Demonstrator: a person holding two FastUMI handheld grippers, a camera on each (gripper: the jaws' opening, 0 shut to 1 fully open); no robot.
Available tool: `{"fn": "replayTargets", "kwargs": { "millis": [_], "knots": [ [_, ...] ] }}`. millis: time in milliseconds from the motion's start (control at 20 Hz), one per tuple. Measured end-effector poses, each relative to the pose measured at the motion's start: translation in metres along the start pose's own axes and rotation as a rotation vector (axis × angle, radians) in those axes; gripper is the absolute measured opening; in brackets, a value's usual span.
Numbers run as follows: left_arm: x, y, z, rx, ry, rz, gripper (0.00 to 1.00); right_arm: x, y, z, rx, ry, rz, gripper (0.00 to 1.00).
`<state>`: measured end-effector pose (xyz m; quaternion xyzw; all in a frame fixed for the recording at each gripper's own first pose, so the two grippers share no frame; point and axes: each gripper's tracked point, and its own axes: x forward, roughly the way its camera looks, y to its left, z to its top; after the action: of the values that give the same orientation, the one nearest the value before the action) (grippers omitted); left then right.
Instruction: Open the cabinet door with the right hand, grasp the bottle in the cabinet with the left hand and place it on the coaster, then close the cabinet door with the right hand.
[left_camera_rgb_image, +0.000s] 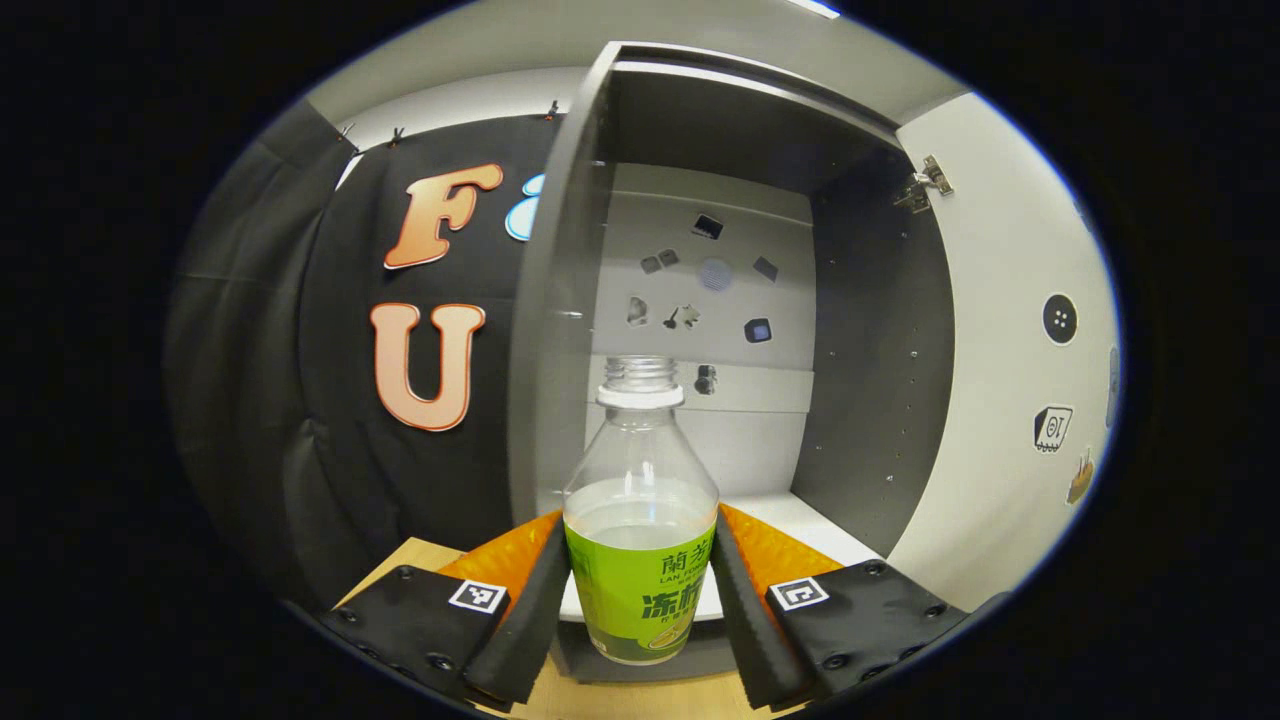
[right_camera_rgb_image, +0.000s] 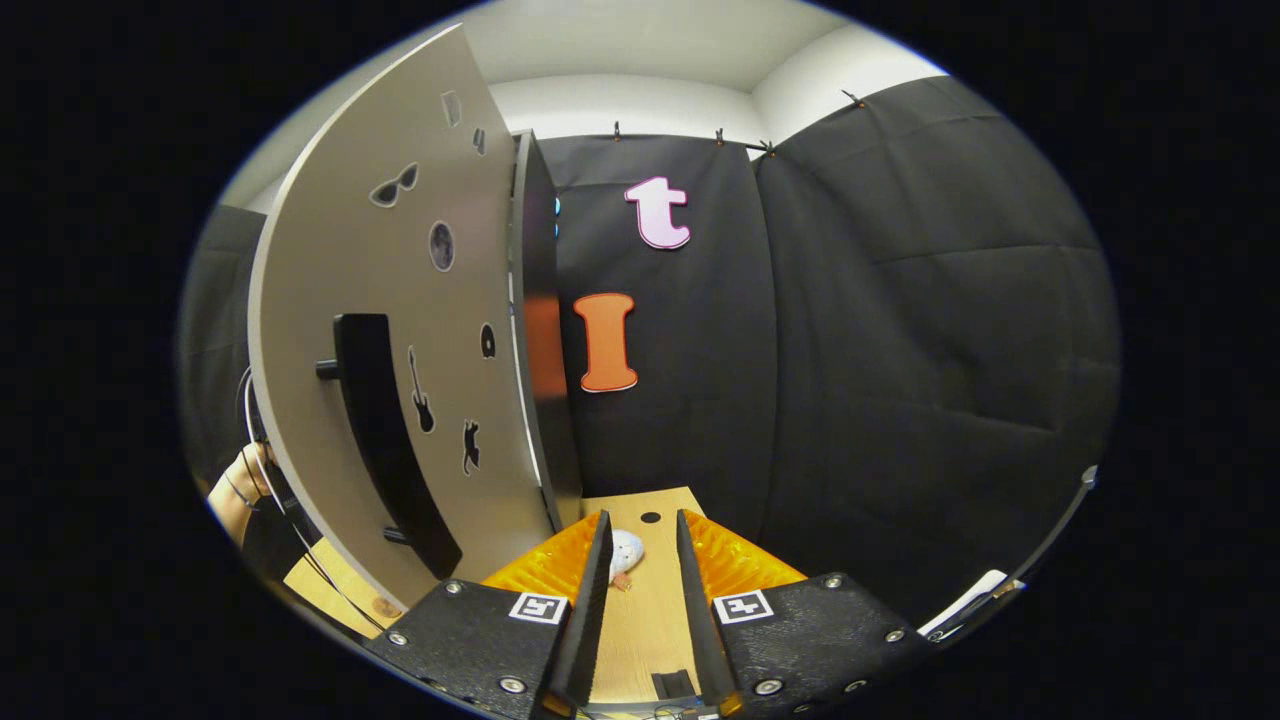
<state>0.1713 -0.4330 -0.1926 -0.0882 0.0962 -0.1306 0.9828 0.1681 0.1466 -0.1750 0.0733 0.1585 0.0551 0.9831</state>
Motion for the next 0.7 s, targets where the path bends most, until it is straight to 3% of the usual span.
{"fn": "replayTargets", "kwargs": {
  "millis": [400, 700],
  "knots": [
    [-0.069, 0.072, -0.050, 0.019, 0.045, 0.084, 0.79, -0.005, 0.006, -0.003, -0.003, 0.011, 0.025, 0.40],
    [-0.102, 0.106, -0.097, -0.034, 0.089, 0.129, 0.81, -0.007, 0.009, -0.004, -0.020, 0.019, 0.044, 0.39]
  ]
}}
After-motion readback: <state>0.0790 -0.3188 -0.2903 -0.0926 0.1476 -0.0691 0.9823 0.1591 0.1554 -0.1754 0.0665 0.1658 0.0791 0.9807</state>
